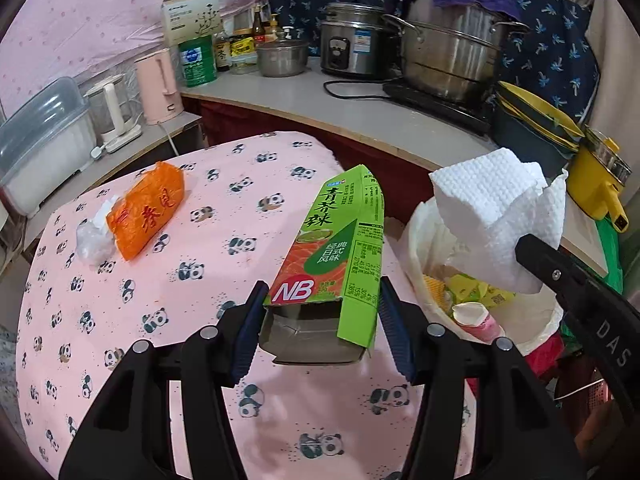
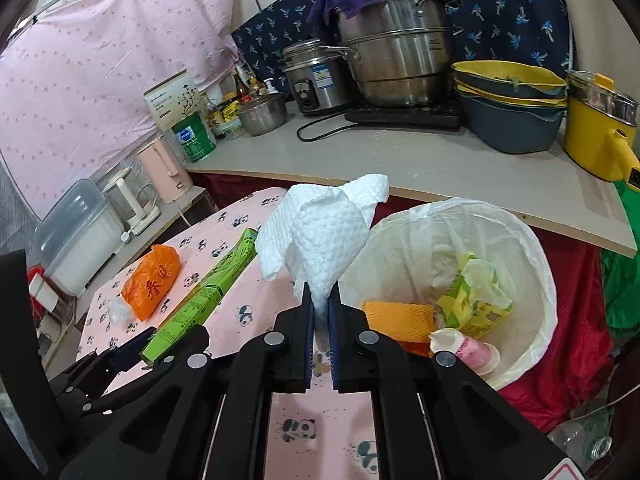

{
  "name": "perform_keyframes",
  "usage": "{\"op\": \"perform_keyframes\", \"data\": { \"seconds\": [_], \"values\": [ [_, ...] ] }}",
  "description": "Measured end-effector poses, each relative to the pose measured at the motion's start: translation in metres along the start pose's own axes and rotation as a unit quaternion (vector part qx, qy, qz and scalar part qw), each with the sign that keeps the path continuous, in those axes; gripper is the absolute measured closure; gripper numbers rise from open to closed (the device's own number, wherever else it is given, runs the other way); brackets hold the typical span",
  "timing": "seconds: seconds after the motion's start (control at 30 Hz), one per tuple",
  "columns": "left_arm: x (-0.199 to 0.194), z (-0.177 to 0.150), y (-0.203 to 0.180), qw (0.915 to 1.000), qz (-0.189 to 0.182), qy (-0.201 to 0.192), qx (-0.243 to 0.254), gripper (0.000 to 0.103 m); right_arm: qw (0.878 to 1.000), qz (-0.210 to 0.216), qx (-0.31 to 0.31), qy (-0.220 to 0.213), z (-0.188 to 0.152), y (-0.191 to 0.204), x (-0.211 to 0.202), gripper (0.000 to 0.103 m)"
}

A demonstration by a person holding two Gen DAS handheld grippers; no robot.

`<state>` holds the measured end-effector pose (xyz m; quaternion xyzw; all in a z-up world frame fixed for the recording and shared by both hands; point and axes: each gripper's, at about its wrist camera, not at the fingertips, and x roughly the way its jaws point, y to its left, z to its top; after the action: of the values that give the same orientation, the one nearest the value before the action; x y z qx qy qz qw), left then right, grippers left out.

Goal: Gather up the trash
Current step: 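Carry the carton and tissue over the trash bin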

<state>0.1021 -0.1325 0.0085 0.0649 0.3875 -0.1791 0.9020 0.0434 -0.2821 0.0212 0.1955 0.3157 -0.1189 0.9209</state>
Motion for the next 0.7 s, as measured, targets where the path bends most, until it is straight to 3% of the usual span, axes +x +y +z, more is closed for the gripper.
{"op": "perform_keyframes", "data": {
  "seconds": [0.37, 0.7],
  "values": [
    [0.008, 0.002, -0.078, 0.9966, -0.041, 0.007, 0.07, 0.051, 0.997, -0.041, 0.06, -0.021, 0.002, -0.083, -0.024, 0.097],
    [0.022, 0.002, -0.114, 0.992, -0.081, 0.022, 0.094, 0.05, 0.995, -0.056, 0.083, -0.018, -0.001, -0.114, -0.021, 0.097]
  ]
}}
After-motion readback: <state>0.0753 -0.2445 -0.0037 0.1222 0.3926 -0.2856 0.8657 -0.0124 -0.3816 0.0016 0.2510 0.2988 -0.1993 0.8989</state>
